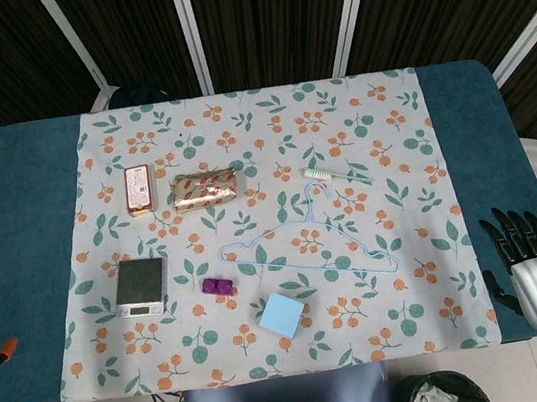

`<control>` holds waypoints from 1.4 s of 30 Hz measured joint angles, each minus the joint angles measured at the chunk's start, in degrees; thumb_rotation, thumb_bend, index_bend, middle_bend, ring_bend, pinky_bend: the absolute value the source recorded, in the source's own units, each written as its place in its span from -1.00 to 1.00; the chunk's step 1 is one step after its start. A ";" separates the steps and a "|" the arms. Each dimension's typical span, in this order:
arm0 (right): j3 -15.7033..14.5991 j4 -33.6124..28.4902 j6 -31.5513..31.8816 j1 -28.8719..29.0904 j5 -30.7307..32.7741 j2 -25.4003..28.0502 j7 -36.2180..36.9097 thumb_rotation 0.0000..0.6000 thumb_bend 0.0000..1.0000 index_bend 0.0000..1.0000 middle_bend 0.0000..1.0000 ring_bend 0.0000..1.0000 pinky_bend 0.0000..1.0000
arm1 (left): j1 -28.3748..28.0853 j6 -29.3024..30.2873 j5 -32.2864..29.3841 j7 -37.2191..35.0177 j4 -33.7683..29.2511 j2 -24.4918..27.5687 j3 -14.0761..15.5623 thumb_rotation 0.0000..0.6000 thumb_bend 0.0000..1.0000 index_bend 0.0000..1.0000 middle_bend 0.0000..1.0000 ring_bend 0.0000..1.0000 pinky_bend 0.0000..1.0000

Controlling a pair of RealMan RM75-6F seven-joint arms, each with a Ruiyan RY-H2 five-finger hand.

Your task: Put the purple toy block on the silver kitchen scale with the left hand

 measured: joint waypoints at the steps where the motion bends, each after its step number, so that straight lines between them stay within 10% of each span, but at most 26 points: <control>1: 0.00 -0.01 0.04 -0.01 -0.01 0.00 0.00 1.00 -0.04 -0.82 -0.93 -0.97 -1.00 | -0.04 -0.07 -0.04 0.10 0.00 -0.02 0.01 1.00 -0.85 -0.90 -1.00 -1.00 -0.85; 26: 0.43 -0.54 1.02 -0.62 0.94 0.84 0.92 1.00 -0.04 -0.82 -0.93 -0.97 -1.00 | -0.89 -2.37 1.02 -1.40 -0.76 1.75 0.55 1.00 -0.85 -0.95 -0.97 -1.00 -0.85; 42: 0.32 -0.51 0.23 -0.38 1.16 0.52 0.26 1.00 -0.04 -0.82 -0.93 -0.97 -1.00 | -17.10 -24.53 0.24 12.44 -10.04 7.27 -2.65 1.00 -0.84 -0.90 -0.80 -1.00 -0.85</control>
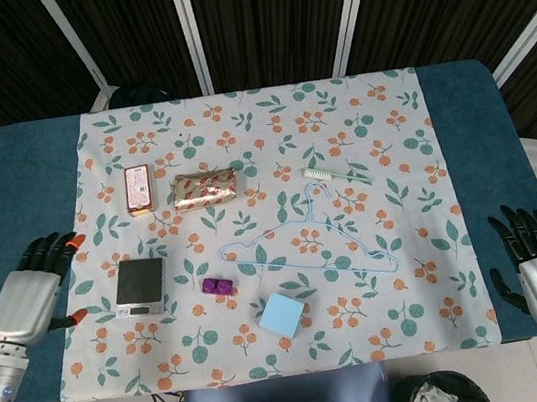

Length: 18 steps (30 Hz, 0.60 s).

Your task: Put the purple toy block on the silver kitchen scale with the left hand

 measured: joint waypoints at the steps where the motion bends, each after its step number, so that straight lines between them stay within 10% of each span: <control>1: 0.00 0.03 -0.08 0.03 0.06 -0.03 -0.01 1.00 -0.04 -0.82 -0.93 -0.97 -1.00 | -1.10 -1.18 -0.64 1.96 -0.57 -0.09 -0.22 1.00 -0.84 -0.89 -0.79 -1.00 -0.85; 18: 0.27 0.38 -0.20 0.05 0.68 0.08 0.82 1.00 -0.04 -0.82 -0.93 -0.97 -1.00 | -15.88 -8.96 -24.58 29.10 2.69 -21.64 -0.65 1.00 -0.76 -0.68 -0.57 -0.92 -0.83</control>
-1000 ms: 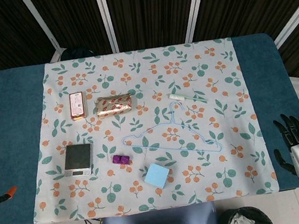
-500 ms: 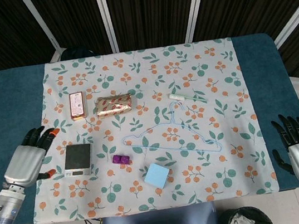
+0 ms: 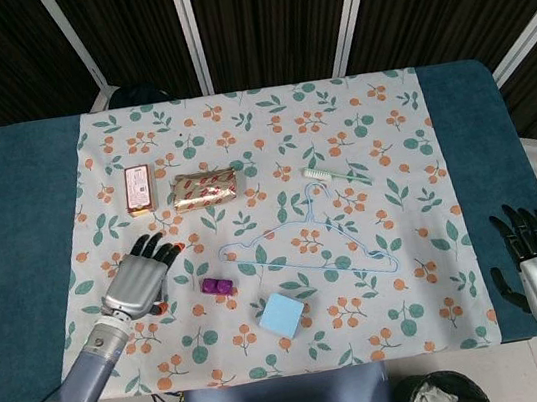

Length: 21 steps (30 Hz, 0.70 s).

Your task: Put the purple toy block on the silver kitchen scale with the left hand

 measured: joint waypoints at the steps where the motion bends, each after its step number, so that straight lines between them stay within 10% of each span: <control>1: 0.04 0.03 0.00 -0.01 0.08 0.02 0.06 1.00 -0.04 -0.82 -0.93 -0.97 -1.00 | -0.67 0.00 -0.95 0.76 0.69 -1.26 0.04 1.00 -0.76 -0.67 -0.55 -0.91 -0.82; 21: 0.71 0.55 0.56 -0.31 1.10 0.68 1.92 1.00 -0.04 -0.82 -0.93 -0.97 -1.00 | -9.21 2.69 -5.99 8.20 10.98 -16.75 2.42 1.00 -0.70 -0.34 -0.25 -0.65 -0.42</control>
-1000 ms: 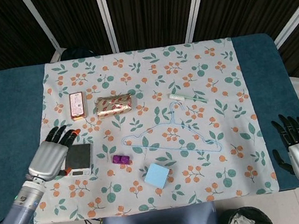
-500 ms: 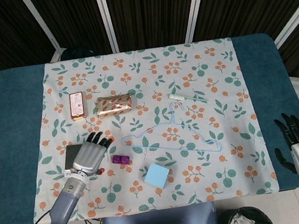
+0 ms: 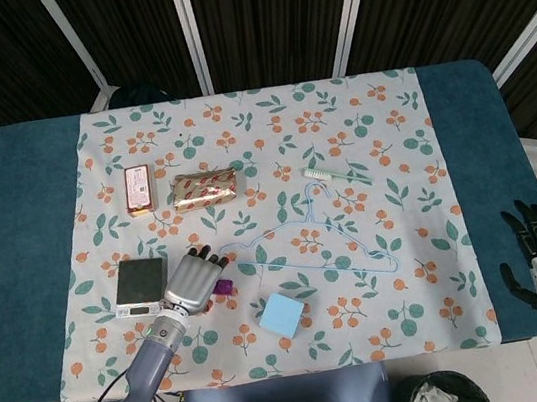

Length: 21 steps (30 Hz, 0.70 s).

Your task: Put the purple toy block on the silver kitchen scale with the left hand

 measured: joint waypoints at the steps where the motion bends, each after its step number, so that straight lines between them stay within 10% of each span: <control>1: 0.01 0.01 -0.01 0.01 0.02 0.04 0.14 1.00 -0.04 -0.82 -0.93 -0.97 -1.00 | -0.09 0.12 0.11 0.02 0.38 -0.33 0.25 1.00 -0.70 -0.31 -0.23 -0.63 -0.42; 21: 0.33 0.39 -0.27 0.05 0.75 -0.03 1.18 1.00 -0.04 -0.82 -0.93 -0.97 -1.00 | -1.66 1.12 4.33 -0.92 6.44 -4.27 3.06 1.00 -0.50 -0.03 0.00 -0.48 -0.30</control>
